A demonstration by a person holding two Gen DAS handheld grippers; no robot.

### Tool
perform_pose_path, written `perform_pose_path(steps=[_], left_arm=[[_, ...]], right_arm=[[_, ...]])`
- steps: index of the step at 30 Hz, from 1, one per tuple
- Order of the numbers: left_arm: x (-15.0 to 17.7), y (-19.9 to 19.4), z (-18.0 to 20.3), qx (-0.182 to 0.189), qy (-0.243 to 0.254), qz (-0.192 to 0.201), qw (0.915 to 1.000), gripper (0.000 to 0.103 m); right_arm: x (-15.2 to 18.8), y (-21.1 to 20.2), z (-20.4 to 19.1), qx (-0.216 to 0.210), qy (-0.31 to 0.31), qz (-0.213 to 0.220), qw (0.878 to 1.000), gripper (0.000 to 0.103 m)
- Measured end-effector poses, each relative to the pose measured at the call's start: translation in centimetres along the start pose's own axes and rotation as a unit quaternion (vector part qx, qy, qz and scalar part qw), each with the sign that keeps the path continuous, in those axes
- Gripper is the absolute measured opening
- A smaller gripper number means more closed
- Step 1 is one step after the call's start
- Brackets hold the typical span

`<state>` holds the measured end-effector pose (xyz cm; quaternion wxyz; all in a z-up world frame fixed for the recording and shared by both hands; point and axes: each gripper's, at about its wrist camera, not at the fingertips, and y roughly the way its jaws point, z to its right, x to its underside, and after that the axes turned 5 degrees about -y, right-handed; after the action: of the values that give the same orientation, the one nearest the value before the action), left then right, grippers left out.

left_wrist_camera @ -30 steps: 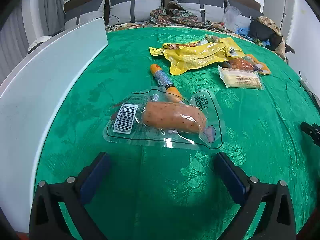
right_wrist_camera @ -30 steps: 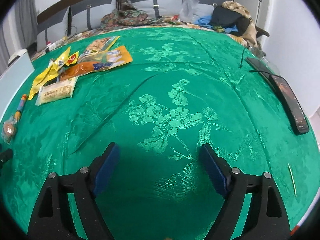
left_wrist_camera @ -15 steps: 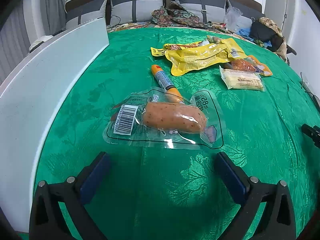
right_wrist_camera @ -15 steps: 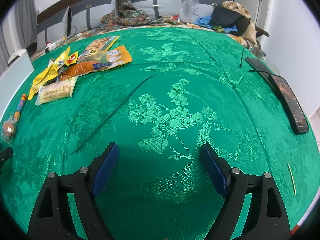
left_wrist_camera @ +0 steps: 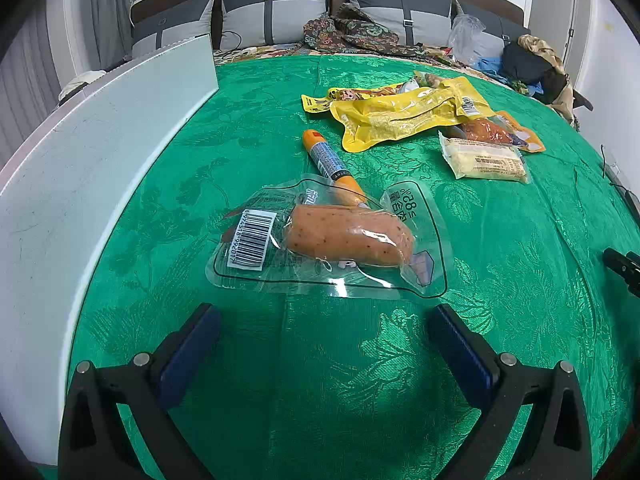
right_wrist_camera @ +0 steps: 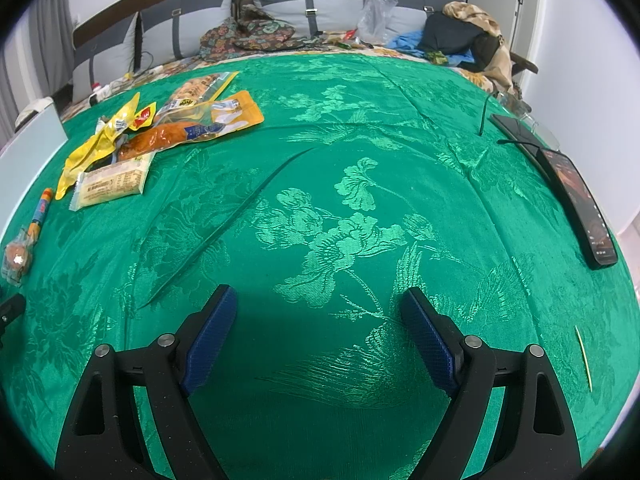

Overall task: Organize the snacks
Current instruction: 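Move both grippers back over the remaining snacks on the bed, then grasp the vacuum-packed sausage with the left gripper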

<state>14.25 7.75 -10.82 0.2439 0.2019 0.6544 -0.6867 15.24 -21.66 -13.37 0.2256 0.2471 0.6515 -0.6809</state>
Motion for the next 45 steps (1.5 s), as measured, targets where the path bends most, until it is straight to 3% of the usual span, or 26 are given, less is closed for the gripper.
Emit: perform_pose_path(steps=[11, 18, 24, 27, 30, 33, 36, 40, 45], left_arm=[[0.0, -0.1, -0.1, 0.004, -0.002, 0.001, 1.0, 0.103], [0.0, -0.8, -1.8, 0.059, -0.043, 0.02, 0.9971, 0.103], [0.0, -0.6, -1.2, 0.042, -0.03, 0.013, 0.9986, 0.103], [-0.3, -0.4, -1.1, 0.016, -0.042, -0.011, 0.999, 0.103], [-1.4, -0.4, -0.6, 0.053, -0.087, -0.034, 0.9942, 0.103], [-3.9, 0.5, 1.1, 0.077, -0.099, -0.048, 0.991, 0.103], [-5.7, 2.3, 1.5, 0.07, -0.092, -0.064, 0.9912, 0.103], [-7.6, 4.1, -0.6, 0.065, -0.077, -0.083, 0.9914, 0.103], [-7.4, 4.1, -3.9, 0.049, -0.1, -0.097, 0.989, 0.103]], right_arm=[[0.1, 0.0, 0.1, -0.002, 0.001, 0.0, 1.0, 0.087], [0.1, 0.0, 0.1, -0.002, 0.001, 0.0, 1.0, 0.087], [0.0, 0.0, 0.1, -0.002, 0.001, 0.0, 1.0, 0.088], [0.1, 0.0, 0.1, -0.002, 0.001, 0.0, 1.0, 0.088], [0.0, 0.0, 0.1, -0.002, 0.001, 0.0, 1.0, 0.088], [0.0, 0.0, 0.1, -0.002, 0.002, 0.0, 1.0, 0.088], [0.0, 0.0, 0.1, -0.002, 0.002, 0.0, 1.0, 0.088], [0.0, 0.0, 0.1, -0.002, 0.002, 0.0, 1.0, 0.088], [0.1, 0.0, 0.1, -0.002, 0.002, 0.0, 1.0, 0.088]])
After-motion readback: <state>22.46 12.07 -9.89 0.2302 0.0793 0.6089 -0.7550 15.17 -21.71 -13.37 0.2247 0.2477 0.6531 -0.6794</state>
